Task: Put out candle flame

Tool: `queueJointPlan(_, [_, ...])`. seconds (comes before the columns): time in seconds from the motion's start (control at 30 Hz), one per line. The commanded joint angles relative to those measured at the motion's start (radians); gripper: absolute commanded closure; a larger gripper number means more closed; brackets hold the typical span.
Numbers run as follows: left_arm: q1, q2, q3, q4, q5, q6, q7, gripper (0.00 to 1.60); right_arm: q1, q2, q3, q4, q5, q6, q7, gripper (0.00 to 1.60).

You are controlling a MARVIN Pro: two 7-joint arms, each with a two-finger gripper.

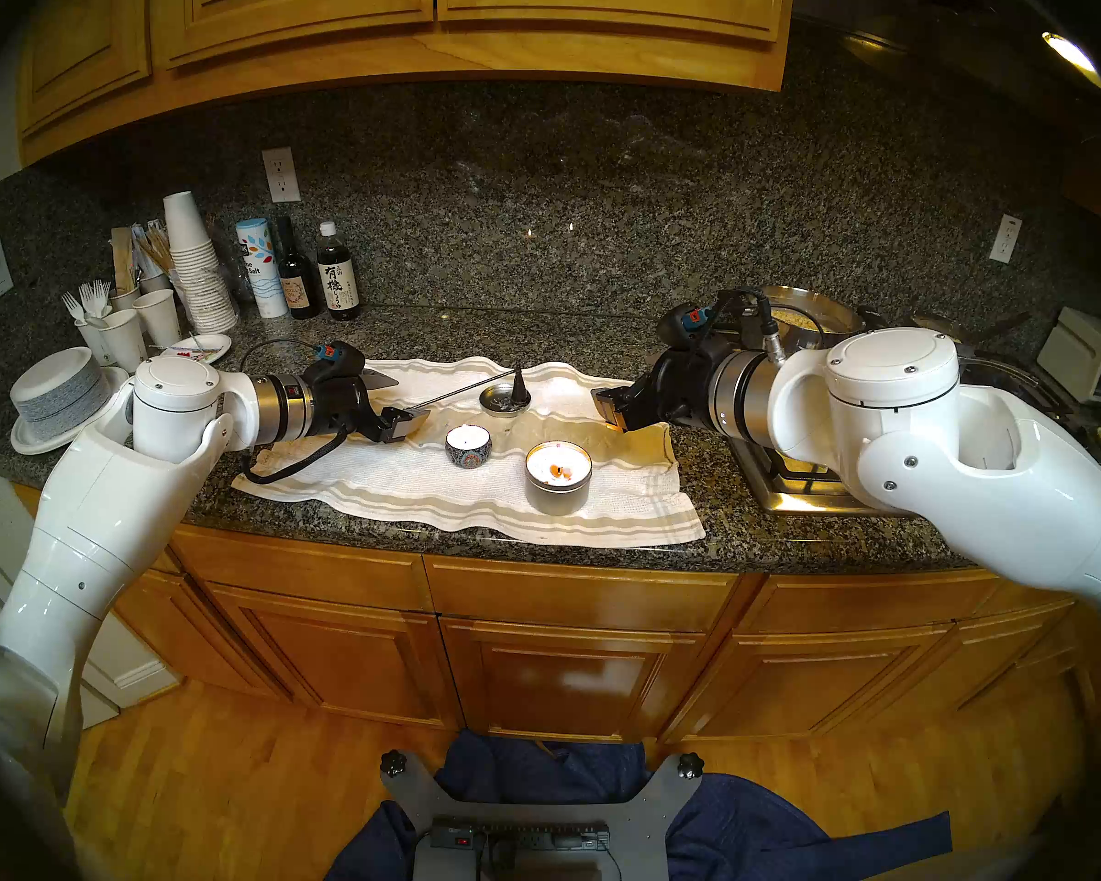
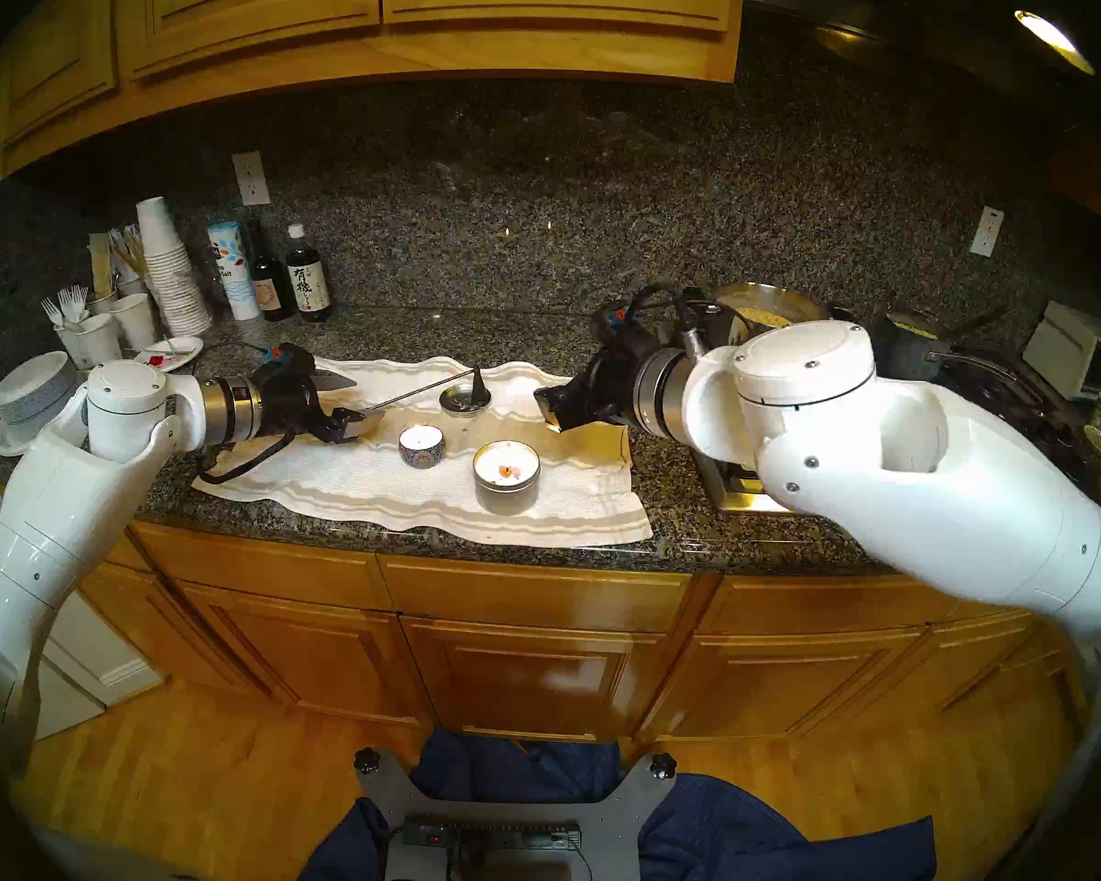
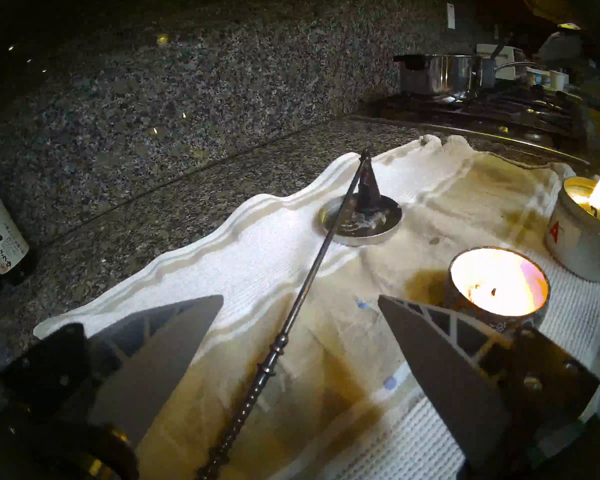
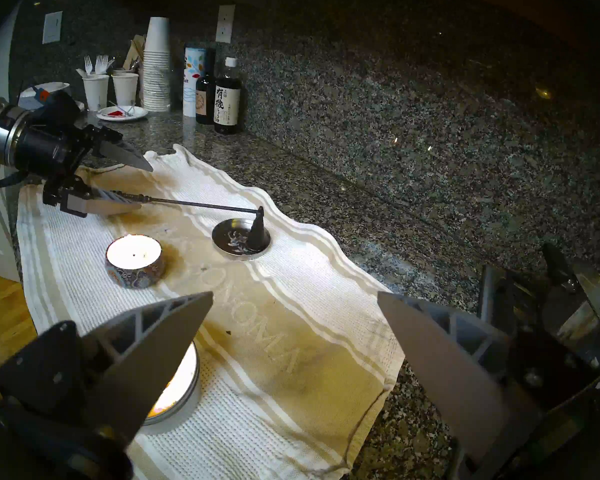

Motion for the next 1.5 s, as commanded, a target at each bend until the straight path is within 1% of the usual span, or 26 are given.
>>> queueJointPlan(0.0, [-0.083,-0.014,0.004,0.027,0.005,-0.013,-0.015,0.17,0.025,0.000,0.025,-0.001,-0.004,-0.007,-0.001,0.00])
queueJointPlan(0.07, [-0.090,-0.018,0.009,0.036,0.010,-0.013,-0.014,0.18,0.025,0.000,0.025,-0.001,-0.004,-0.007,-0.001,0.00])
queueJointPlan(0.1, [-0.094,-0.018,0.012,0.040,0.012,-0.013,-0.016,0.16,0.025,0.000,0.025,-0.001,-0.004,-0.007,-0.001,0.00])
queueJointPlan(0.23, [-0.106,-0.022,0.021,0.055,0.024,-0.016,-0.022,0.23,0.025,0.000,0.025,-0.001,-0.004,-0.007,-0.001,0.00])
queueJointPlan(0.37, [-0.115,-0.029,0.029,0.067,0.037,-0.014,-0.029,0.19,0.025,0.000,0.025,-0.001,-0.004,-0.007,-0.001,0.00])
queueJointPlan(0.47, [-0.120,-0.034,0.033,0.076,0.046,-0.015,-0.032,0.23,0.025,0.000,0.025,-0.001,-0.004,-0.007,-0.001,0.00])
queueJointPlan(0.53, [-0.124,-0.038,0.035,0.082,0.051,-0.014,-0.035,0.30,0.025,0.000,0.025,-0.001,-0.004,-0.007,-0.001,0.00])
queueJointPlan(0.6, [-0.128,-0.042,0.039,0.090,0.058,-0.012,-0.038,0.30,0.026,0.000,0.025,-0.001,-0.004,-0.007,-0.001,0.00])
queueJointPlan(0.63, [-0.129,-0.044,0.040,0.094,0.060,-0.012,-0.038,0.33,0.026,0.000,0.025,-0.001,-0.004,-0.007,-0.001,0.00])
queueJointPlan(0.7, [-0.133,-0.048,0.042,0.101,0.067,-0.011,-0.040,0.35,0.026,0.000,0.025,-0.001,-0.004,-0.007,-0.001,0.00])
queueJointPlan(0.83, [-0.144,-0.059,0.043,0.117,0.073,-0.006,-0.041,0.35,0.026,0.000,0.025,-0.001,-0.004,-0.007,-0.001,0.00])
queueJointPlan(0.87, [-0.146,-0.062,0.043,0.121,0.075,-0.006,-0.042,0.41,0.026,0.000,0.025,-0.001,-0.004,-0.007,-0.001,0.00])
queueJointPlan(0.9, [-0.149,-0.064,0.044,0.125,0.077,-0.005,-0.044,0.53,0.026,0.000,0.025,-0.001,-0.004,-0.007,-0.001,0.00])
queueJointPlan(0.93, [-0.151,-0.066,0.045,0.128,0.079,-0.005,-0.045,0.57,0.026,0.000,0.025,-0.001,-0.004,-0.007,-0.001,0.00])
queueJointPlan(1.1, [-0.160,-0.072,0.051,0.139,0.089,-0.002,-0.051,0.53,0.026,0.000,0.025,-0.001,-0.004,-0.007,-0.001,0.00])
queueJointPlan(1.3, [-0.166,-0.072,0.060,0.147,0.100,0.003,-0.062,0.52,0.026,0.000,0.025,-0.001,-0.004,-0.007,-0.001,0.00])
queueJointPlan(1.37, [-0.168,-0.073,0.063,0.153,0.105,0.001,-0.067,0.53,0.026,0.000,0.025,-0.001,-0.004,-0.007,-0.001,0.00])
queueJointPlan(1.43, [-0.171,-0.074,0.066,0.157,0.109,0.001,-0.071,0.60,0.026,0.000,0.025,-0.001,-0.004,-0.007,-0.001,0.00])
queueJointPlan(1.47, [-0.171,-0.074,0.066,0.157,0.109,0.001,-0.071,0.60,0.026,0.000,0.025,-0.001,-0.004,-0.007,-0.001,0.00])
